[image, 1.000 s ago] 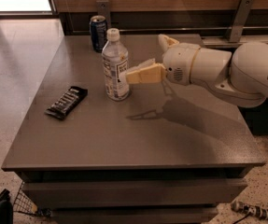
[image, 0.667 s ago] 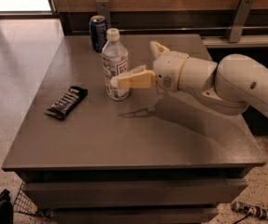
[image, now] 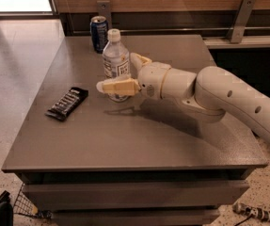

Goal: Knock blue plastic bottle over

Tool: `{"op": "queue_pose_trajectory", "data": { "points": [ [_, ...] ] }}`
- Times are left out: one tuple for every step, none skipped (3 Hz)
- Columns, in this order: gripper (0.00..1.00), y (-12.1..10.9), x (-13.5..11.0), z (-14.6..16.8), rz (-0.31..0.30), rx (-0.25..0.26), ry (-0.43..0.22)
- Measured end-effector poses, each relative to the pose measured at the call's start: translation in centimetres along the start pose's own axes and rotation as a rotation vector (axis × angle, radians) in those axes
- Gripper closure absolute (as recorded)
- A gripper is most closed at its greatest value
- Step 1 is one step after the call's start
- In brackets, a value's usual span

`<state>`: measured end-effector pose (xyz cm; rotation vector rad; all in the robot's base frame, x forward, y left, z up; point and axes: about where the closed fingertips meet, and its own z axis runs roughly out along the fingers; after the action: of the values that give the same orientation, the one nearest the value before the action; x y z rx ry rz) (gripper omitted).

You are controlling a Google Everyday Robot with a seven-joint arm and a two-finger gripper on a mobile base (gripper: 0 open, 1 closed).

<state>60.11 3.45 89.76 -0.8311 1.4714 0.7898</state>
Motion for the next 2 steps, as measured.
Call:
{"op": "queue_pose_trajectory", "data": {
  "points": [
    [0.38,0.16,-0.03,0.17,0.000,-0.003,-0.001],
    [0.61,0.32,-0.12,0.30,-0.001,-0.007,-0.001]
  ]
}}
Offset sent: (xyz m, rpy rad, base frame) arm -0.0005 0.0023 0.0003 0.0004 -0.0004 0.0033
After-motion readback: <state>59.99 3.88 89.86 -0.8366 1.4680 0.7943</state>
